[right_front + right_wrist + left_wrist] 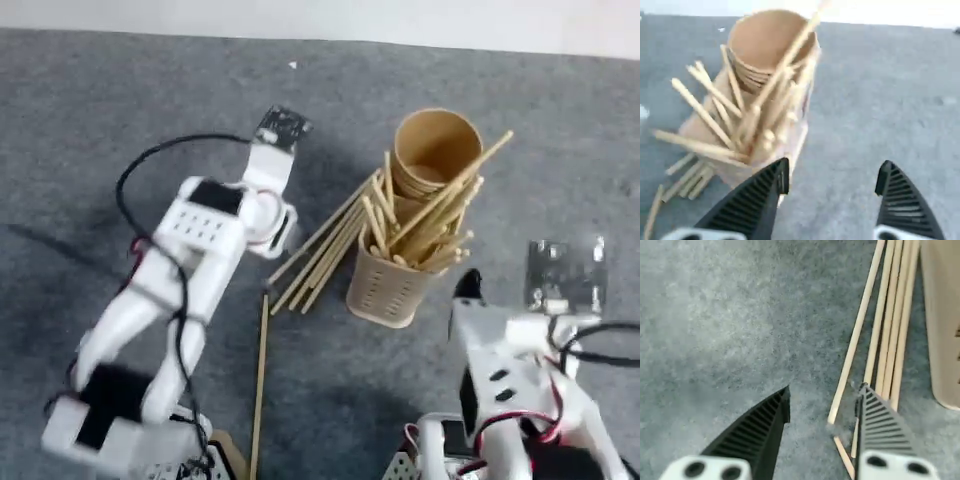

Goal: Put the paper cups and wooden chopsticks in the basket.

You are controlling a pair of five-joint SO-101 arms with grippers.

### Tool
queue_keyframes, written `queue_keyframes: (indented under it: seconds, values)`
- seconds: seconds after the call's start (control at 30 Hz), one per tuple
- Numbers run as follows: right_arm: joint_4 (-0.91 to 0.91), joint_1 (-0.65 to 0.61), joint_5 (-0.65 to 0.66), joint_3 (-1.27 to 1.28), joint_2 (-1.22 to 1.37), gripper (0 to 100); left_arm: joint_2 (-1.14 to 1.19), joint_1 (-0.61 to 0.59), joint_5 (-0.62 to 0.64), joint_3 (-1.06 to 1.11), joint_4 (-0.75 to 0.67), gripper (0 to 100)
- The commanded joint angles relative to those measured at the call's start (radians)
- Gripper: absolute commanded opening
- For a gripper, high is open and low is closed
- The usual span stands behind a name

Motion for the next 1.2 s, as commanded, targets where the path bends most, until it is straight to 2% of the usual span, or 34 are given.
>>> queue_keyframes:
  seconds: [0.0, 0.23, 0.47, 0.63, 1.07, 1.17]
  values:
    - [-0.028, 0.064, 0.043, 0.153, -0.077, 28.8, 0.205, 0.045, -0.043, -0.208, 0.072, 23]
    - [-0.225, 0.18, 0.092, 0.458, -0.102, 28.8, 0.4, 0.11, -0.147, -0.303, 0.123, 23]
    - [-0.34, 0.185, 0.084, 0.587, -0.108, 28.8, 0.489, 0.107, -0.224, -0.306, 0.121, 23]
    - [-0.381, 0.185, 0.072, 0.656, -0.11, 28.8, 0.565, 0.077, -0.226, -0.315, 0.054, 16]
    - [-0.443, 0.18, 0.049, 0.785, -0.11, 28.8, 0.595, -0.022, -0.226, -0.377, 0.052, 1]
    - [-0.45, 0.18, 0.049, 0.808, -0.11, 28.8, 0.595, -0.044, -0.224, -0.377, 0.052, 1]
